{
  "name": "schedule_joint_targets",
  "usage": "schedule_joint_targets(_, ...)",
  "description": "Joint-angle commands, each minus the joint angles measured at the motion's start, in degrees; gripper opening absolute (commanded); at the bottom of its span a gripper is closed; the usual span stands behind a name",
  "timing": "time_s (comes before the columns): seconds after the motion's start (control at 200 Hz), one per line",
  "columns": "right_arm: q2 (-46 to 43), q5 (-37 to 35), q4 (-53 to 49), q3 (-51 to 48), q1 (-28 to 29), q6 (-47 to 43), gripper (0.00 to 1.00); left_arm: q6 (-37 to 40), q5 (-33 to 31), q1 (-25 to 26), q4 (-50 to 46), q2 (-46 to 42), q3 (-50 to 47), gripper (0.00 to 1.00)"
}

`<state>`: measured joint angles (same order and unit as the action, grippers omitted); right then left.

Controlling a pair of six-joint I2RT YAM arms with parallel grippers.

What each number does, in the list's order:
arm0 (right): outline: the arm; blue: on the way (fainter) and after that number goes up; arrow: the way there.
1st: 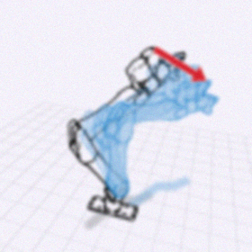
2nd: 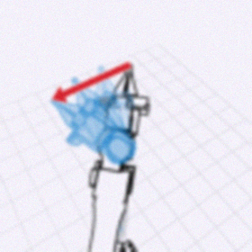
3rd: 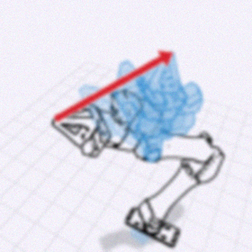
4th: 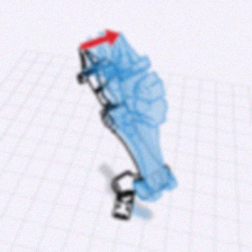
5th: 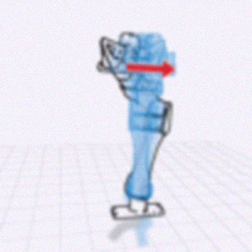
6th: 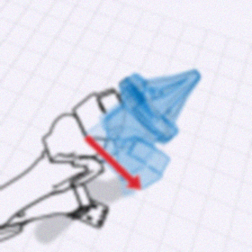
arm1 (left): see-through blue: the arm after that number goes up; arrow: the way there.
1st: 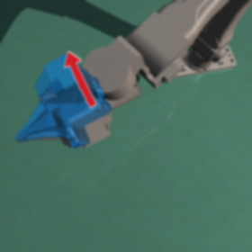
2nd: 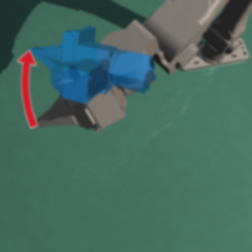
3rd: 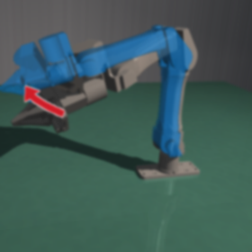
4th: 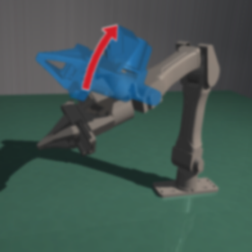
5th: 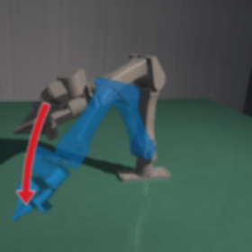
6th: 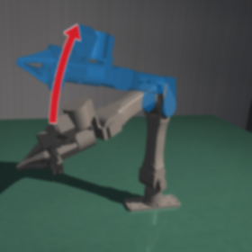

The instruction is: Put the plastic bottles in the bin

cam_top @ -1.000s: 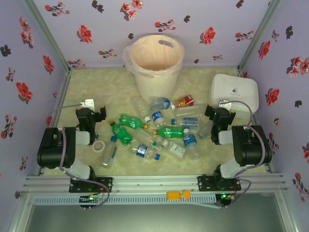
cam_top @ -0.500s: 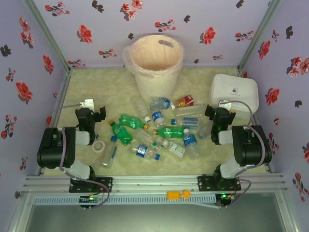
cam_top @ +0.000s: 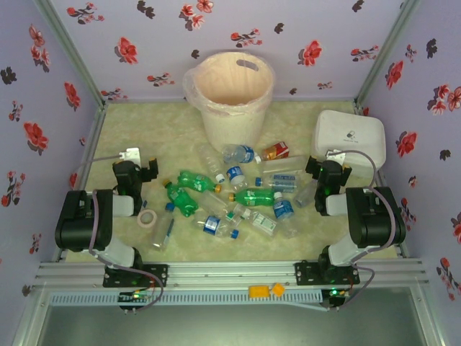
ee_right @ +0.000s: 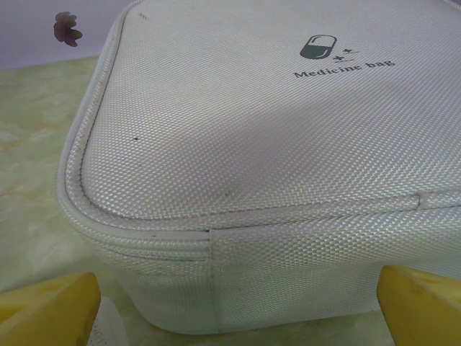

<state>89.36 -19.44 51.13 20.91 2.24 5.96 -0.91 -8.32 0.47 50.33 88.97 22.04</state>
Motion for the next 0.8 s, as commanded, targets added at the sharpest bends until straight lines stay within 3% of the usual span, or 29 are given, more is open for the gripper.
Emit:
schedule_joint_targets(0.0,0.0,-0.1,0.9,0.7,0.1,0.1,0.99,-0.4,0.7,-0.4,0.7,-0.4,0.6,1.00)
schedule_joint_targets(0.22,-3.3,-0.1,-2.3,0.9,0.7,-0.2,0.99,-0.3,0.1,-0.3,0.7,-0.9,0.5,1.00)
schedule_joint_targets(0.38,-10.1,-1.6,-10.8,2.9,2.0,-1.6,0.99,-1.8,-2.5,-0.3,-11.3,-8.9,3.4,1.00)
schedule_joint_targets(0.635,-22.5,-0.1,-45.5,14.9,2.5,9.5,0.99,-8.7,-7.3,-0.3,-28.5,-22.7,13.0,1.00)
schedule_joint_targets(0.795,-25.5,9.3,-68.2,24.3,2.6,18.4,0.99,-23.4,-5.4,-0.3,-50.2,-27.4,23.4,1.00)
